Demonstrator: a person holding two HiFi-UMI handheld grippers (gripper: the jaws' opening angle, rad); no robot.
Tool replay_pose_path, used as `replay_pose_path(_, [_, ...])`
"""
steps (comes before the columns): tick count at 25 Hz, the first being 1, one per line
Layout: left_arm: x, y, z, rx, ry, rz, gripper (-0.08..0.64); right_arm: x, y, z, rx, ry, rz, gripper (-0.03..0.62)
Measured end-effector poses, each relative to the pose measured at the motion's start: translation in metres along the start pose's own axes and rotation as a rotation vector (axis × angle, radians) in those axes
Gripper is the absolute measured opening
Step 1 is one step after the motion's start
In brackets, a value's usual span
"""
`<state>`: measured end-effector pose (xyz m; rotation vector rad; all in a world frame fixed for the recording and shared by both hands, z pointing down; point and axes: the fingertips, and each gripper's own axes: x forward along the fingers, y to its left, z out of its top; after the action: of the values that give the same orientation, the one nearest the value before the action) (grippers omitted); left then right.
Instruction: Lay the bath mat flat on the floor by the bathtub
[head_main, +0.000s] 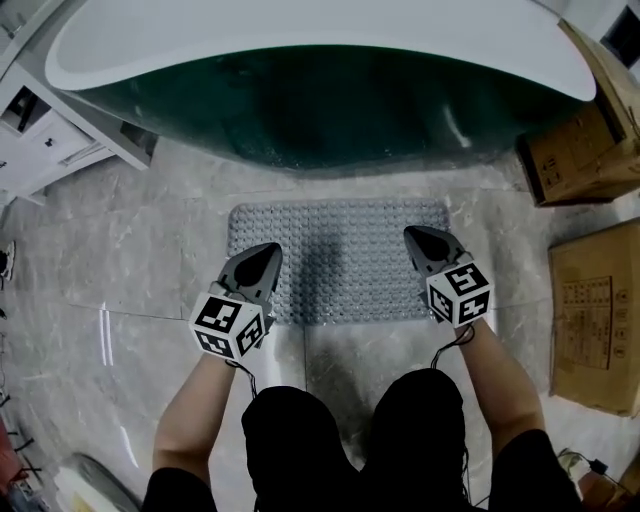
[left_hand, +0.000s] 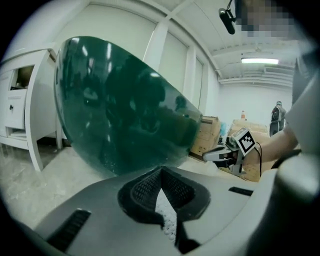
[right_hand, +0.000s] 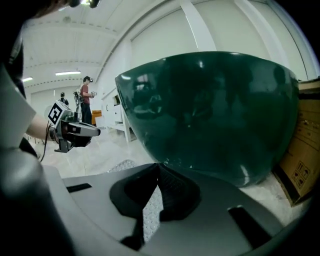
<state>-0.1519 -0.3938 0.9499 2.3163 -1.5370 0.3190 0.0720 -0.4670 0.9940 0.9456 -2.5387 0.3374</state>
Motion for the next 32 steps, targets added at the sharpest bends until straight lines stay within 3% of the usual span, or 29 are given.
replay_pose_path(6, [-0.028, -0.046, 0.059, 0.037, -0.041, -0.027, 0.017, -0.046, 0.021, 0.067, 0.013, -0.049, 0.018, 0.017])
replay_pose_path(12, [-0.082, -0.1, 0.13, 0.015, -0.005, -0.078, 0.017, -0.114, 0.058, 0.139, 0.046, -0.011, 0.041, 0.017])
replay_pose_path(26, [-0.208, -0.194, 0.367, -0.107, -0.009, -0.144, 0.016, -0.276, 0.127, 0.356, 0.087, -0.005, 0.062, 0.017])
replay_pose_path(32, [-0.264, -0.216, 0.449, -0.091, -0.046, -0.15, 0.015, -0.332, 0.16, 0.435, 0.062, -0.041, 0.057, 0.017])
